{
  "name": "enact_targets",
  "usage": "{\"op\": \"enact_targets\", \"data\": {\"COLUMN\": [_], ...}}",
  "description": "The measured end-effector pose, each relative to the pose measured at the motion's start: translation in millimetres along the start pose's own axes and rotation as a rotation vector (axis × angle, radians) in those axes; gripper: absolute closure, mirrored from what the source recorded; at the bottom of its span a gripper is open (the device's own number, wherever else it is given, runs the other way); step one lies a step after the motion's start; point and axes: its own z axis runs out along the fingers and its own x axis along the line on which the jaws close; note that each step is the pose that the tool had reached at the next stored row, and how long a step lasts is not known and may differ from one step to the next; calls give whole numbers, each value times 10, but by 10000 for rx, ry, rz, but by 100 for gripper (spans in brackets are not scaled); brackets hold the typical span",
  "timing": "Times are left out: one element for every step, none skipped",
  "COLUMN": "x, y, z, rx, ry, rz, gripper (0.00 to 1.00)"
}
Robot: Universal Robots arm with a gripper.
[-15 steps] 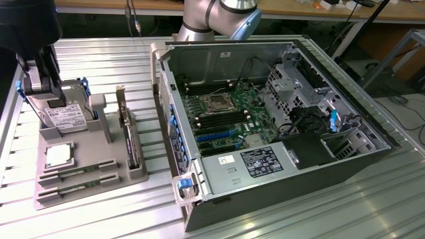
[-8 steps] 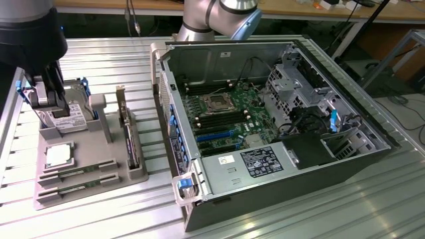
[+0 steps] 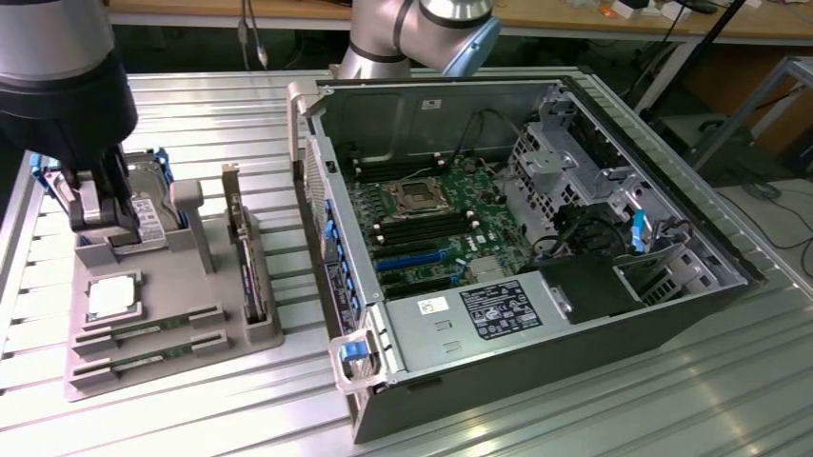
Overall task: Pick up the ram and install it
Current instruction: 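Pick up the ram and move it above insertion slot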
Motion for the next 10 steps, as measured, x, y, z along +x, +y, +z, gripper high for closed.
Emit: {"op": "enact_targets", "data": {"x": [6, 13, 21, 28, 32, 35, 40, 44, 50, 54], "y": [-1, -2, -4, -6, -7, -7, -8, -9, -10, -10], "z": [28, 59, 95, 135, 151, 167, 190, 208, 234, 252], "rx": [0, 1, 1, 2, 2, 0, 1, 1, 0, 0], "ry": [0, -1, -1, -1, -1, 0, -1, -1, 0, 0], "rz": [0, 0, 0, 0, 0, 0, 0, 0, 0, 0], "gripper": [76, 75, 69, 69, 69, 69, 69, 69, 69, 69]}}
